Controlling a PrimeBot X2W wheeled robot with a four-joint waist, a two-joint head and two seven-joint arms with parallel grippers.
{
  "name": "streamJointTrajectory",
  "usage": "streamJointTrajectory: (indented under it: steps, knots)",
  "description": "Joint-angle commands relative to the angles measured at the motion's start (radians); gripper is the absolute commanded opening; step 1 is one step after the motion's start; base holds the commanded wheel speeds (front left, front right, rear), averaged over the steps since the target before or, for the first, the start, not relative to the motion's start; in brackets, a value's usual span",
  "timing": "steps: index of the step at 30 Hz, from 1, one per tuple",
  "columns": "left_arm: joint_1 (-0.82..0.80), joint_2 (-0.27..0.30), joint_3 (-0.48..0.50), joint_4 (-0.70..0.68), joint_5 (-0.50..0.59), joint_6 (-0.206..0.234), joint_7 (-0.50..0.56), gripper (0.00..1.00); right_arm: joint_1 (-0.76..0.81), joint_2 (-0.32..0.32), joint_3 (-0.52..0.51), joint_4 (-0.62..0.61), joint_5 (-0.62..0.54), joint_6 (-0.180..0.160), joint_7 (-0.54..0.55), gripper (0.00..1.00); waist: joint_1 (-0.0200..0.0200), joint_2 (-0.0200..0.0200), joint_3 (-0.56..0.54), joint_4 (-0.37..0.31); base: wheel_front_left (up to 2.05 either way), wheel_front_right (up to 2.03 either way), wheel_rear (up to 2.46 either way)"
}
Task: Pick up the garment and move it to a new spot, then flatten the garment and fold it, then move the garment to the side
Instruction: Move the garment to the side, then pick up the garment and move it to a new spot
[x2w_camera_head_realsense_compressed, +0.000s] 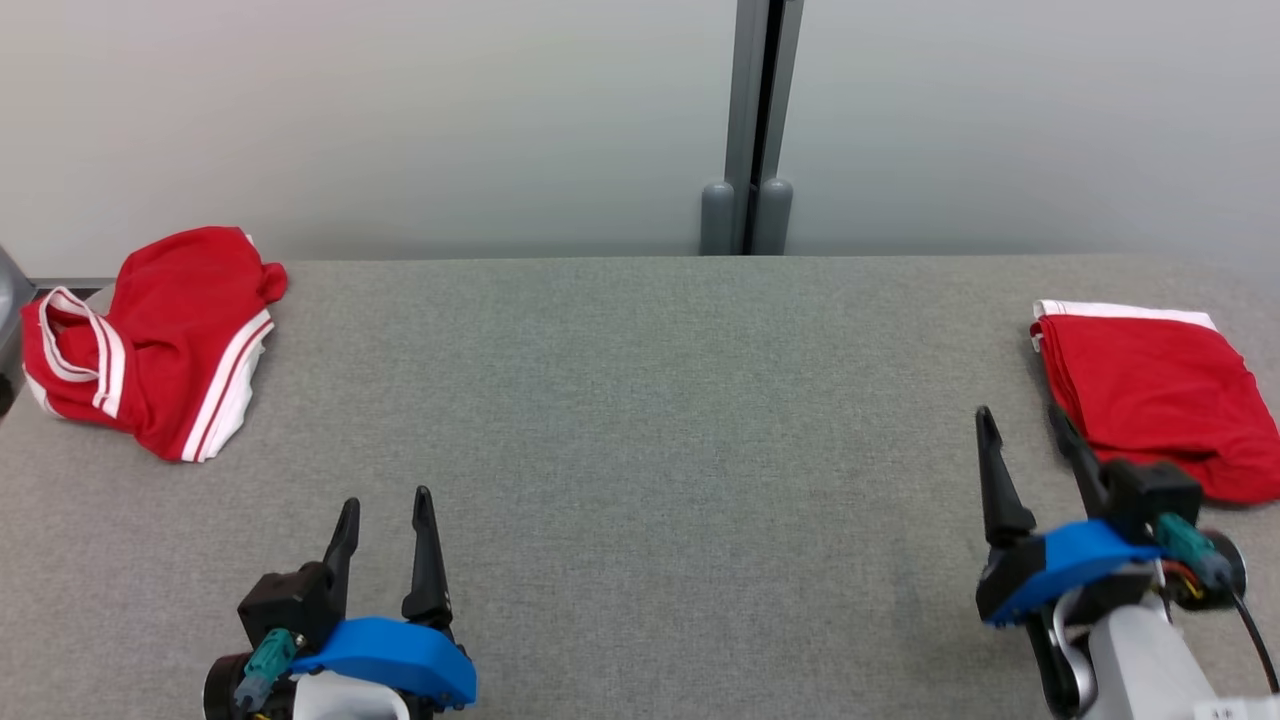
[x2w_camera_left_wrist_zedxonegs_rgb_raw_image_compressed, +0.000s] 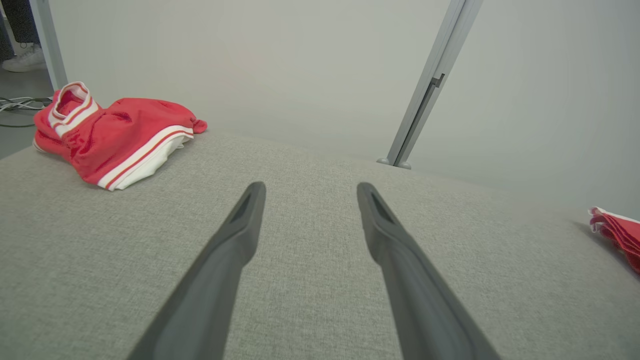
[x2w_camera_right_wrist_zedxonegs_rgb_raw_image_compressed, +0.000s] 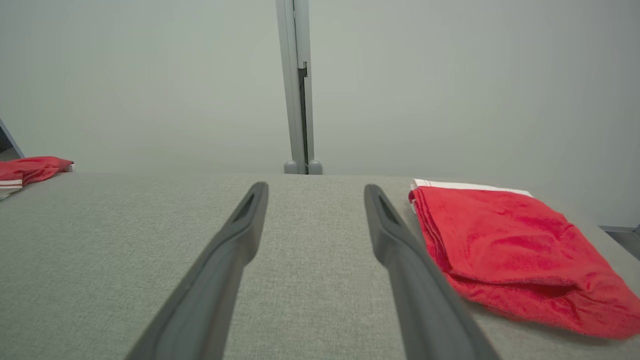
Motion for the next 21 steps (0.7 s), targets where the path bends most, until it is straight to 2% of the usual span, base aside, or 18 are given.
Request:
streamJointTrajectory:
  steps: [1,10,15,21]
  knots:
    - [0.011,0.001,0.001,0.002,-0.004,-0.005,-0.006,1.00,0.050,0.002,0.004,-0.037,0.018,0.000,-0.002,1.00,0.0001,0.0003,-0.004,0.005,0.00,0.00,0.00]
    - [0.029,-0.010,-0.007,0.013,-0.012,-0.010,-0.005,1.00,0.212,0.002,0.046,-0.210,0.094,0.000,0.051,1.00,0.0001,0.0003,-0.026,0.013,0.00,0.00,0.00]
    - [0.035,-0.007,-0.006,0.015,-0.015,-0.008,-0.006,1.00,0.240,0.002,0.064,-0.240,0.131,0.000,0.071,1.00,0.0001,0.0003,-0.035,0.008,0.00,0.00,0.00]
    - [0.031,-0.003,-0.009,0.017,-0.017,-0.006,-0.006,1.00,0.256,0.002,0.063,-0.272,0.100,0.000,0.091,1.00,0.0001,0.0003,-0.038,0.006,0.00,0.00,0.00]
